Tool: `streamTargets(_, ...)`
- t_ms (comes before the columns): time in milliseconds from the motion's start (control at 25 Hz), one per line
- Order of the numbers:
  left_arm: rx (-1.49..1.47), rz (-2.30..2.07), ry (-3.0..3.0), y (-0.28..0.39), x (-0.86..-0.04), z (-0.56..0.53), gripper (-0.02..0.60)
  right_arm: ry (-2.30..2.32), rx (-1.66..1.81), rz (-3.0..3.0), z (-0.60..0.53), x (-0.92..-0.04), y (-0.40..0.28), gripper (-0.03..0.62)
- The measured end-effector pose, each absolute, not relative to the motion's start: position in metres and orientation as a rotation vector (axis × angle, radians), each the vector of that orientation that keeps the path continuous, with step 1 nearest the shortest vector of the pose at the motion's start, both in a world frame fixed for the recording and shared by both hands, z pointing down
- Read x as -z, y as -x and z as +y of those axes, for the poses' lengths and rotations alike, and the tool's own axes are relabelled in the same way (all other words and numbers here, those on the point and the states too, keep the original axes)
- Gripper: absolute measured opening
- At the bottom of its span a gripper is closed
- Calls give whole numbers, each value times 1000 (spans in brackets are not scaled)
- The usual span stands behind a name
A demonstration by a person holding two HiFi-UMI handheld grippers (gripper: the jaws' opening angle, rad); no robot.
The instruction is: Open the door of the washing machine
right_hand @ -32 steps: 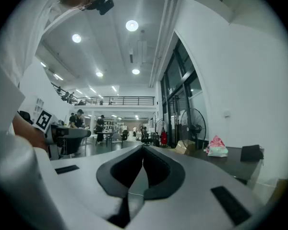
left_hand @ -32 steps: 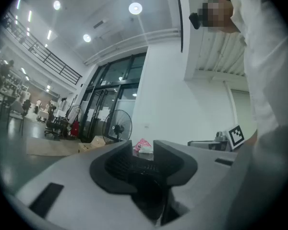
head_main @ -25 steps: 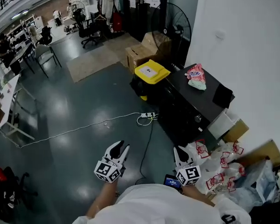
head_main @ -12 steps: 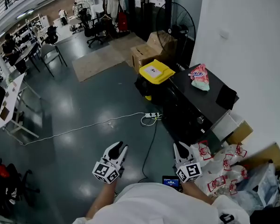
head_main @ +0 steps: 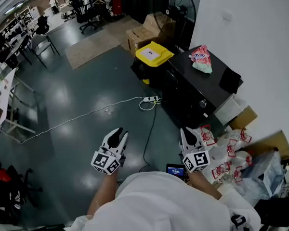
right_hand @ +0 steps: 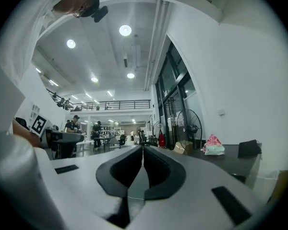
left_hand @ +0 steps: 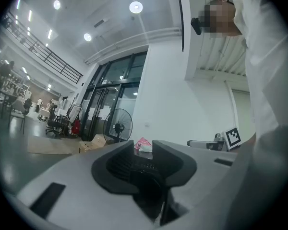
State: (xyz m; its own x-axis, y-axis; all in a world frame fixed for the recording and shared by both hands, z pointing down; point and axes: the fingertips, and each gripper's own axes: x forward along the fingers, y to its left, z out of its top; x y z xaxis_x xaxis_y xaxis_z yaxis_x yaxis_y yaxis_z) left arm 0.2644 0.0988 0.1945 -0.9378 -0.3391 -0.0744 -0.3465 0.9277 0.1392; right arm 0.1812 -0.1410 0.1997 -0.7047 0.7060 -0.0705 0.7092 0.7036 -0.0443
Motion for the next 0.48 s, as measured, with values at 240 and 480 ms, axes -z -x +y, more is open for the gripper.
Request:
streamTargets(240,-273,3054,593,-250,-202,88,120,-1124,72,2900,-159,-203,-172,34)
streamTargets(480,-307,3075,621,-228,-213,68,120,-1108,106,2947,-183,-220,-157,34)
